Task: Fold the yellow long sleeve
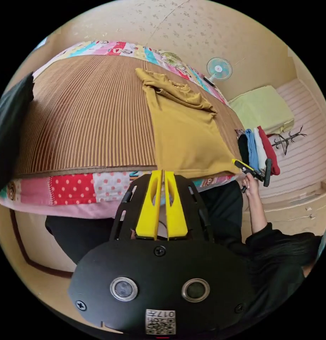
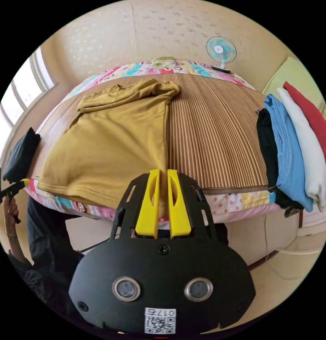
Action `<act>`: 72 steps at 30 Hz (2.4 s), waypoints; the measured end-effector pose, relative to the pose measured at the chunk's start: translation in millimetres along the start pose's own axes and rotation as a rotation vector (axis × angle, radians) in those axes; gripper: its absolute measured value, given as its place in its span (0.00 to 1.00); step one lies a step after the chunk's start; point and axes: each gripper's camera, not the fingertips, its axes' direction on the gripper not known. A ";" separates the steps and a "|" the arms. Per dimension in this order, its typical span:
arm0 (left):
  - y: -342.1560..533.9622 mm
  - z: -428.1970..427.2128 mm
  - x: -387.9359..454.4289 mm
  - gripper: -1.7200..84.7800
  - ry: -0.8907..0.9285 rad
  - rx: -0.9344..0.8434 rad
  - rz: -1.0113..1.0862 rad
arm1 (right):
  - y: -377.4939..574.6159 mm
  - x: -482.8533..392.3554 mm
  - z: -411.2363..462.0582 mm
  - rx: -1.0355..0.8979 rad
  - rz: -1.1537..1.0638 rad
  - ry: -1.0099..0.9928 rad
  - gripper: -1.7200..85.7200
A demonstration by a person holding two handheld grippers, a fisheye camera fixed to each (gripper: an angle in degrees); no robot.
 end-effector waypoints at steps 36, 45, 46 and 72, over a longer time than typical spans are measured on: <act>65.5 -179.0 23.8 0.07 0.706 0.378 0.023 | 115.8 158.6 -153.5 0.522 0.187 -1.166 0.04; -93.7 -127.0 40.5 0.08 0.434 0.320 -0.002 | -67.8 119.5 -106.2 0.419 0.234 -0.924 0.03; -112.0 -119.4 39.2 0.08 0.395 0.322 -0.010 | -86.2 114.5 -100.3 0.406 0.226 -0.896 0.03; -53.5 55.5 -4.0 0.06 0.203 0.131 -0.094 | 14.5 4.8 -56.8 0.324 -0.071 -0.259 0.05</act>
